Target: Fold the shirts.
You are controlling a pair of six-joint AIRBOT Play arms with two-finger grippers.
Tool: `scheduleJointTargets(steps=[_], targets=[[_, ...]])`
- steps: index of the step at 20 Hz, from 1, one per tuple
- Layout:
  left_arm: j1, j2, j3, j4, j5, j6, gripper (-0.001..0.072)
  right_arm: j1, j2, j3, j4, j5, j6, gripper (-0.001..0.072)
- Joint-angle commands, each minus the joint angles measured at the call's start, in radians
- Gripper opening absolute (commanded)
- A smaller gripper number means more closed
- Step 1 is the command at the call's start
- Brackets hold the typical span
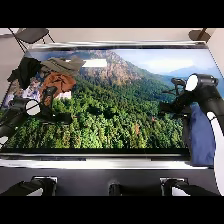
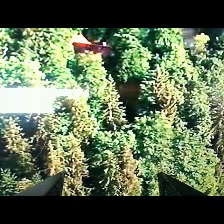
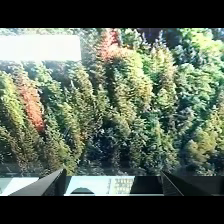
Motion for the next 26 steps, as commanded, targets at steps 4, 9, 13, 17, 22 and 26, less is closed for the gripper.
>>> scheduleJointTargets(steps=[4, 9, 13, 17, 22, 26], targets=[[0.0, 0.001, 0.0, 0.0, 0.0, 0.0, 0.0716, 0.0, -0.001, 0.0, 0.0, 0.0, 0.0, 0.0683], [0.0, 0.001, 0.0, 0.0, 0.0, 0.0, 0.0716, 0.0, -0.001, 0.0, 0.0, 0.0, 0.0, 0.0683], [0.0, -0.001, 0.0, 0.0, 0.0, 0.0, 0.0716, 0.0, -0.001, 0.0, 0.0, 0.0, 0.0, 0.0683], [0.0, -0.001, 0.0, 0.0, 0.0, 0.0, 0.0716, 0.0, -0.001, 0.0, 0.0, 0.0, 0.0, 0.0683], [0.0, -0.001, 0.0, -0.003, 0.093, -0.008, 0.0716, 0.0, -0.001, 0.0, 0.008, -0.041, 0.003, 0.0683], [0.003, -0.019, -0.002, 0.004, 0.217, -0.008, 0.0716, 0.0, -0.001, 0.0, 0.008, -0.135, 0.003, 0.0685]])
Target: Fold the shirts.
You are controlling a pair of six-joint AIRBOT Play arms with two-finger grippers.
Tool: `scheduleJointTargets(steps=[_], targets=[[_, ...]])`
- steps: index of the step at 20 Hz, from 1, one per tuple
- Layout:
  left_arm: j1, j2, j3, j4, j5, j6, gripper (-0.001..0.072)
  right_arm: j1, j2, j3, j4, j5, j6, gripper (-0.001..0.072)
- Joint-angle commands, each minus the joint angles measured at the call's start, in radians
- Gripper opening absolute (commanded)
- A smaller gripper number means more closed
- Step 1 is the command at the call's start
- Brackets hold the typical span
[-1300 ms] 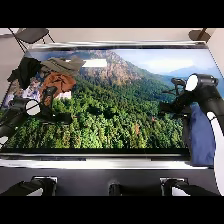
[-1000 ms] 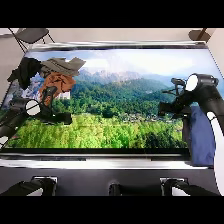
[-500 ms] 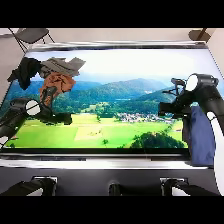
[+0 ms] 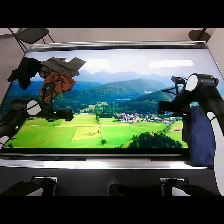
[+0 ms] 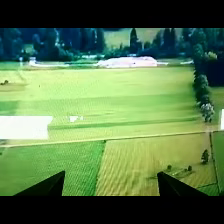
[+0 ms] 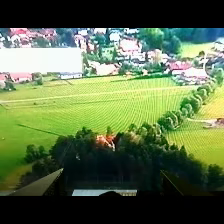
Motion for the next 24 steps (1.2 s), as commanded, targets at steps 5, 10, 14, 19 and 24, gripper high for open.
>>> scheduleJointTargets(steps=[5, 10, 14, 19, 24], targets=[[0.035, -0.058, 0.029, 0.037, 0.332, -0.009, 0.072, 0.0, -0.001, 0.0, 0.003, -0.153, 0.0, 0.0684], [0.323, -0.378, 0.478, -0.072, 0.243, -0.143, 0.072, 0.0, -0.001, 0.0, 0.007, -0.191, 0.0, 0.0683], [0.468, -0.692, 0.811, -0.251, 0.004, -0.19, 0.072, 0.0, -0.001, 0.0, 0.081, -0.191, 0.0, 0.0683], [0.475, -0.841, 0.833, -0.437, 0.21, -0.191, 0.072, 0.0, -0.001, 0.0, 0.208, -0.19, 0.0, 0.0683], [0.455, -0.932, 0.833, -0.516, 0.285, -0.192, 0.072, 0.0, -0.001, 0.0, 0.353, -0.184, 0.032, 0.0684]])
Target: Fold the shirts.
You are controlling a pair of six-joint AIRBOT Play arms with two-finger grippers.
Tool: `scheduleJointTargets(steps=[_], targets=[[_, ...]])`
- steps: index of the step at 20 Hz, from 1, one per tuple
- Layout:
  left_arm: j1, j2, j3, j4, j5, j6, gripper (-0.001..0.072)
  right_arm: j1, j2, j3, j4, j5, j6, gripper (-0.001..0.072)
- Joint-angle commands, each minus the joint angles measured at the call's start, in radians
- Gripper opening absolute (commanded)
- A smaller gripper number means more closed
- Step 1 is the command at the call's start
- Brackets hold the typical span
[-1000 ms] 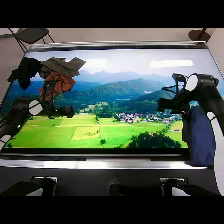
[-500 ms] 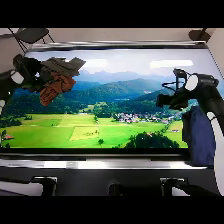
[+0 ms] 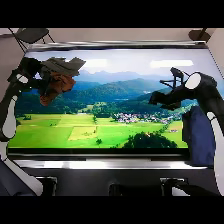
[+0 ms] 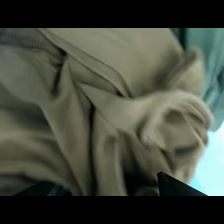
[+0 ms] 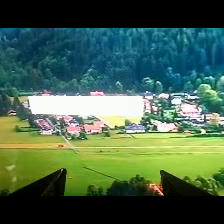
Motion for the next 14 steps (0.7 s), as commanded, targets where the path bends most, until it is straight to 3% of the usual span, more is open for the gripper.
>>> scheduleJointTargets(steps=[1, 2, 4, 5, 8, 11, 14], targets=[[-0.007, -0.071, 0.01, -0.091, 0.045, 0.0, 0.072, 0.0, 0.0, 0.0, 0.134, 0.007, 0.04, 0.0684], [-0.009, -0.08, 0.01, -0.101, 0.042, 0.0, 0.0696, 0.0, 0.0, 0.0, 0.17, 0.008, 0.048, 0.0683], [-0.008, -0.075, 0.01, -0.105, 0.022, 0.003, 0.025, 0.0, 0.001, 0.0, 0.262, -0.008, 0.045, 0.0684], [-0.005, -0.06, 0.01, -0.132, 0.006, 0.064, 0.0041, 0.0, 0.006, 0.002, 0.286, -0.015, 0.043, 0.0683], [-0.006, 0.048, 0.01, -0.198, -0.012, 0.278, 0.0027, -0.002, 0.034, 0.023, 0.278, -0.073, 0.043, 0.0681], [-0.023, 0.245, 0.01, -0.194, -0.14, 0.488, 0.0026, -0.002, 0.085, 0.033, 0.26, -0.192, -0.014, 0.0681], [-0.055, 0.485, 0.009, -0.193, -0.298, 0.6, 0.0026, -0.002, 0.148, 0.07, 0.163, -0.221, -0.051, 0.0681]])
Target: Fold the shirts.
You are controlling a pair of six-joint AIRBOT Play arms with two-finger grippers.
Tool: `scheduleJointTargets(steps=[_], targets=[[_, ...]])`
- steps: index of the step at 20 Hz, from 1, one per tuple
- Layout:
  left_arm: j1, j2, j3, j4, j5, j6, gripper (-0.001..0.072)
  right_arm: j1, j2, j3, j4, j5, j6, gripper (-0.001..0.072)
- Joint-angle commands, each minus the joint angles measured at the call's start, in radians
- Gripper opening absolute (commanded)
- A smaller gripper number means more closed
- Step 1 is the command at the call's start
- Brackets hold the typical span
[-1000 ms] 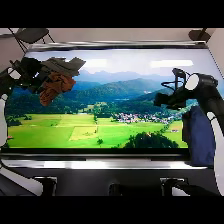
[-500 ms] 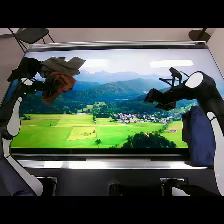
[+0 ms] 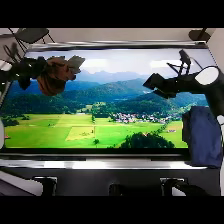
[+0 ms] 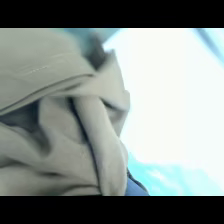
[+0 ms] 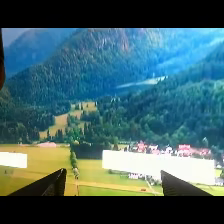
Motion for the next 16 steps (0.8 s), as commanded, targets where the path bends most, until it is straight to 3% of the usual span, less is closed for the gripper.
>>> scheduleJointTargets(steps=[1, 5, 8, 16], targets=[[-0.04, 0.267, 0.0, -0.005, -0.18, 0.174, 0.0026, 0.0, 0.079, 0.04, -0.128, -0.043, -0.039, 0.0681], [-0.146, 0.529, 0.0, 0.023, -0.301, 0.169, 0.0027, 0.0, 0.238, 0.048, -0.339, 0.077, -0.013, 0.0681], [-0.283, 0.638, 0.0, 0.023, -0.313, 0.17, 0.0027, 0.0, 0.356, 0.048, -0.413, 0.192, -0.013, 0.0681], [-0.584, 0.576, -0.022, 0.024, -0.28, 0.171, 0.0027, 0.0, 0.555, 0.048, -0.431, 0.331, 0.013, 0.0681]])
